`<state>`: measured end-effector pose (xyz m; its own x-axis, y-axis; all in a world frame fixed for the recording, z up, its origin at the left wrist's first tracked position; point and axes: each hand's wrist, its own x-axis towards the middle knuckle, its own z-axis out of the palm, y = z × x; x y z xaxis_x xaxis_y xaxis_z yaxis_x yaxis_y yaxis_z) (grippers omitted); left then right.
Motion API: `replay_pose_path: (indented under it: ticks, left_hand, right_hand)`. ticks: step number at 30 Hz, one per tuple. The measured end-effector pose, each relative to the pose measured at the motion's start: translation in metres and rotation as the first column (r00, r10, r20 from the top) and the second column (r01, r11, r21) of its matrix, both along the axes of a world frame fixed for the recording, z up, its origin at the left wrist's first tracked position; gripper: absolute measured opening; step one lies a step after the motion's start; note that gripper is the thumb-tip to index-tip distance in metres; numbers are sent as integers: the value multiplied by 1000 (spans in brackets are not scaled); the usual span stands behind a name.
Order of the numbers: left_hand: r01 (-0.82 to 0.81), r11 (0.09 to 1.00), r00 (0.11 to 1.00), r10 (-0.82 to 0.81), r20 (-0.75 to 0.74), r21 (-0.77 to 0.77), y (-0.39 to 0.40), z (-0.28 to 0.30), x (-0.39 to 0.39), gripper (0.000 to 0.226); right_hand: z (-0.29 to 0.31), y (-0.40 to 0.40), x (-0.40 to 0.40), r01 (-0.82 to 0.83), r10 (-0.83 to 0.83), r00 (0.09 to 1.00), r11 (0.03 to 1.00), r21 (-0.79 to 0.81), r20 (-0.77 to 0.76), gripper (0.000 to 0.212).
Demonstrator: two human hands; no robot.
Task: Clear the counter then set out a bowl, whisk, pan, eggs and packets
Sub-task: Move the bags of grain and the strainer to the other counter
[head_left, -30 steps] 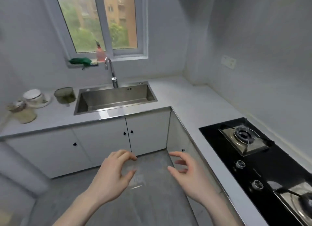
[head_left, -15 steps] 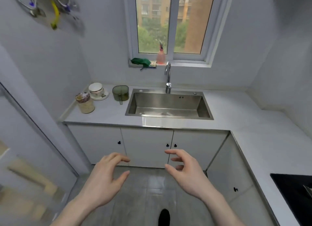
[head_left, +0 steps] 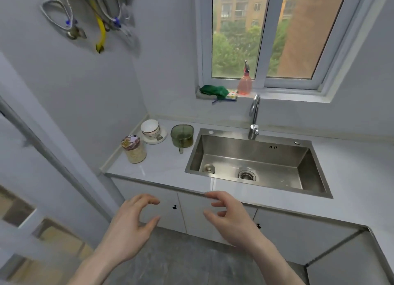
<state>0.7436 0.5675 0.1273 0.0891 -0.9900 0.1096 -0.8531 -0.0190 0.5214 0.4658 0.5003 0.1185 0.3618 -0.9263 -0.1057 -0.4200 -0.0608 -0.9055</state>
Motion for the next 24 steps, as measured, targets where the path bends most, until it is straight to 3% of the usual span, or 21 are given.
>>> replay_pose_path:
  ticks: [12,21,24]
  left_hand:
    - [-171,984,983,173,-57,45,-91,-20,76,25]
    - [-114,991,992,118,-53,69,-236,-34,177,30]
    - [-94,991,994,99,-46,99,-290,-38,215,42]
  right_hand:
    - [0,-129,74,-113,117,991,991,65,-68,32]
    - [-39,-237,150,31,-24,996,996,89,-80,32]
    - [-46,-271,180,91,-82,993,990,112,-88,33]
